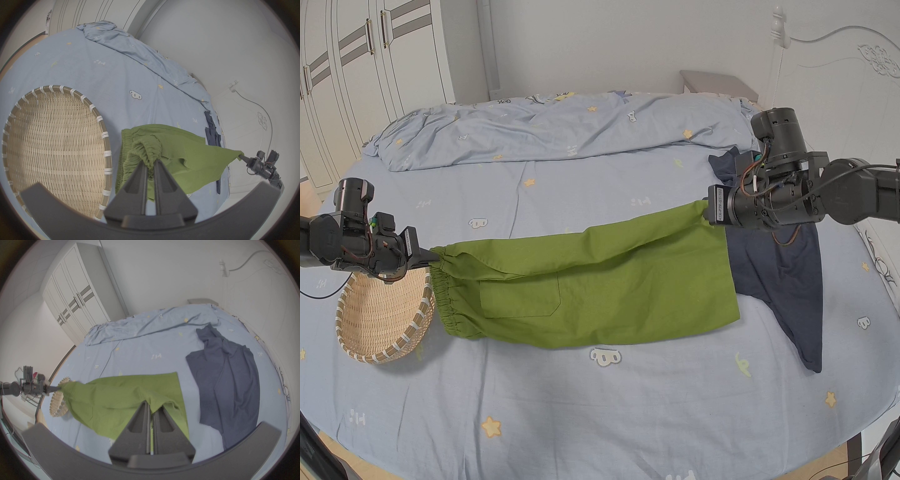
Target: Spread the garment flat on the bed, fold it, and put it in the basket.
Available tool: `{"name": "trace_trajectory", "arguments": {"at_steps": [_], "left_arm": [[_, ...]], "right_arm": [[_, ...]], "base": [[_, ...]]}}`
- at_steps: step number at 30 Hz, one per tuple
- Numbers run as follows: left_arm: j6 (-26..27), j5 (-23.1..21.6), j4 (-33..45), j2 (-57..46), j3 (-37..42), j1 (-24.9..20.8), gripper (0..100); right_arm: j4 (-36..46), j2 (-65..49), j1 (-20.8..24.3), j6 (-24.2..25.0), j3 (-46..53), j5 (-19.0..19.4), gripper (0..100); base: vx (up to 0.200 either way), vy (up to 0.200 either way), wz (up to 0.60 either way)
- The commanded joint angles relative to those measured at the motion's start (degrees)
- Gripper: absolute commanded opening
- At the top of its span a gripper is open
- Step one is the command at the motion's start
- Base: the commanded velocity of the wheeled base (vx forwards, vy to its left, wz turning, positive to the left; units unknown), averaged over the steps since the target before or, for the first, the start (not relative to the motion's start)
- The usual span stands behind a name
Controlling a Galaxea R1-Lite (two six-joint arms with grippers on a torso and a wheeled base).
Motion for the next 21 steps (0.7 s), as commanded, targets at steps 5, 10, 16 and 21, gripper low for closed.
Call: {"name": "trace_trajectory", "arguments": {"at_steps": [5,10,16,21], "left_arm": [[0.1,0.0,0.0,0.0,0.2,-0.3,0],[0.1,0.0,0.0,0.0,0.4,-0.4,0],[0.1,-1.3,0.0,-0.4,0.6,-0.3,0],[0.0,-1.3,-0.1,-0.3,0.4,-0.3,0]], "right_arm": [[1.6,-11.6,9.1,1.3,11.0,-0.3,0],[2.3,-14.7,12.0,1.4,13.8,-0.4,0],[2.3,-14.6,9.8,1.9,13.0,-0.3,0],[1.4,-13.1,7.3,2.5,12.8,0.1,0]], "base": [[0.0,0.0,0.0],[0.0,0.0,0.0],[0.0,0.0,0.0],[0.0,0.0,0.0]]}}
